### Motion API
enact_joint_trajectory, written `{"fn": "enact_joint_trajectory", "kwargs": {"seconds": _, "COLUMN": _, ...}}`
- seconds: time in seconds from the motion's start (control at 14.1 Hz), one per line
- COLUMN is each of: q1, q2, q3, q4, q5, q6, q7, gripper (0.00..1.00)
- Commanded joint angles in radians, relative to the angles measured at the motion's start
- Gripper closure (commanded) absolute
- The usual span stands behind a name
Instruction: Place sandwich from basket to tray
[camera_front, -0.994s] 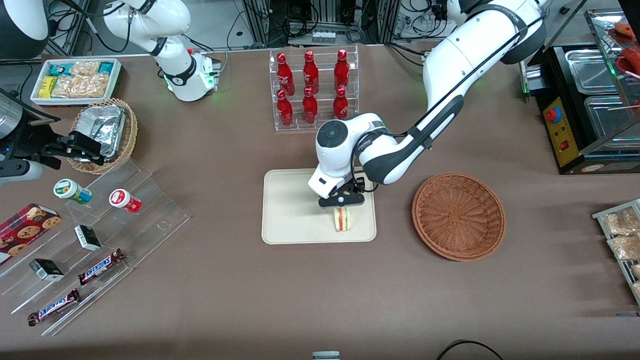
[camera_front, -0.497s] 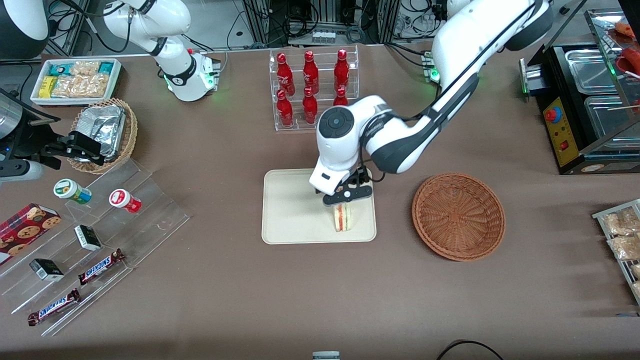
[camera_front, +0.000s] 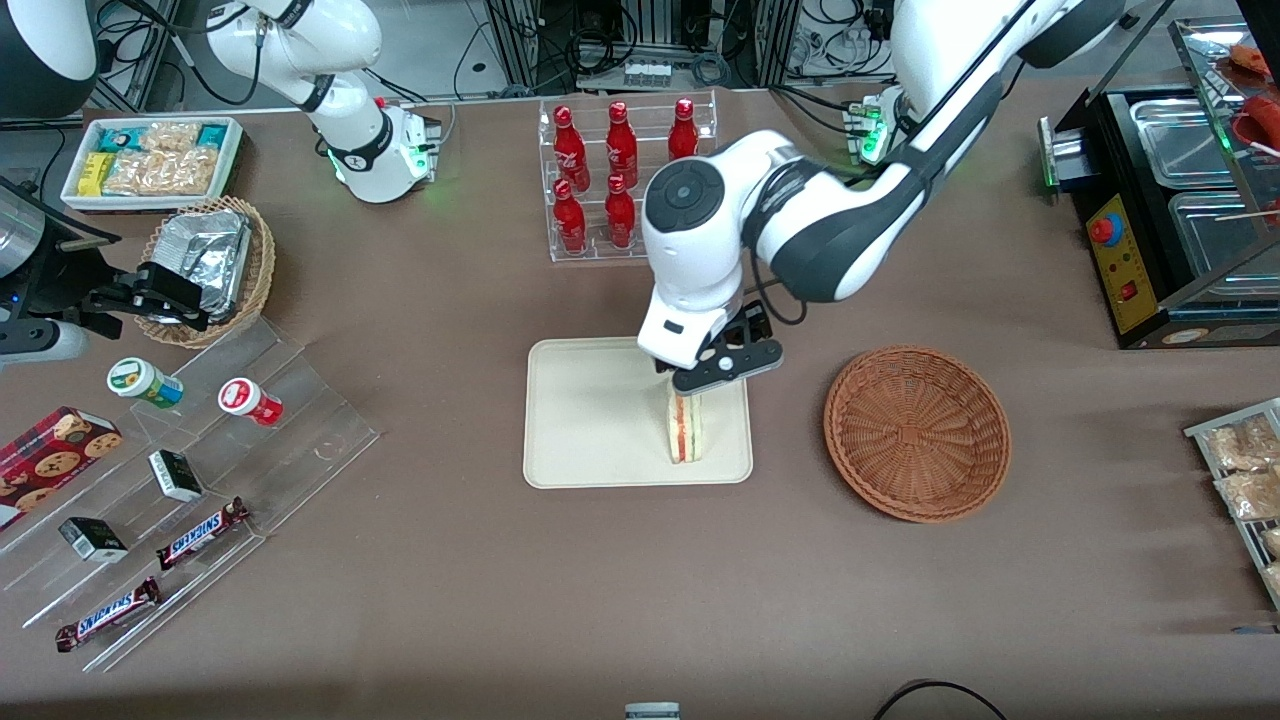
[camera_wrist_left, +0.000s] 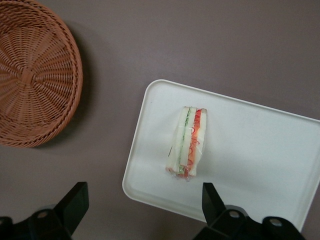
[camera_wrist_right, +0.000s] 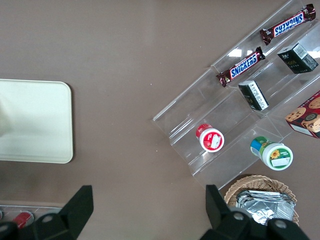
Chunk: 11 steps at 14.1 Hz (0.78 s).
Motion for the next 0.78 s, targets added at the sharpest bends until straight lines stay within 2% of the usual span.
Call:
{"fn": "enact_joint_trajectory", "kwargs": {"seconds": 0.0, "q1": 0.042, "q2": -0.081, "q3": 0.013, "q4": 0.019, "q5": -0.096, "q6": -0.102, "q7": 0.204, "gripper": 0.0}}
{"fn": "enact_joint_trajectory", "kwargs": {"seconds": 0.14, "q1": 0.064, "q2": -0.135, "q3": 0.074, "q4": 0.044, "q5": -0.151, "q6": -0.169, "q7": 0.31, "gripper": 0.0}}
{"fn": "enact_joint_trajectory", "kwargs": {"seconds": 0.28, "q1": 0.062, "q2": -0.198, "q3": 0.18, "q4": 0.057, "q5": -0.261, "q6": -0.185, "q7": 0.436, "gripper": 0.0}}
{"fn": "enact_joint_trajectory", "kwargs": {"seconds": 0.43, "q1": 0.062, "q2": -0.253, "q3": 0.287, "q4": 0.056, "q5": -0.341, "q6": -0.196, "q7": 0.566, "gripper": 0.0}}
{"fn": "enact_joint_trajectory", "kwargs": {"seconds": 0.71, "q1": 0.067, "q2": -0.312, "q3": 0.433, "q4": 0.059, "q5": -0.362, "q6": -0.297, "q7": 0.817, "gripper": 0.0}}
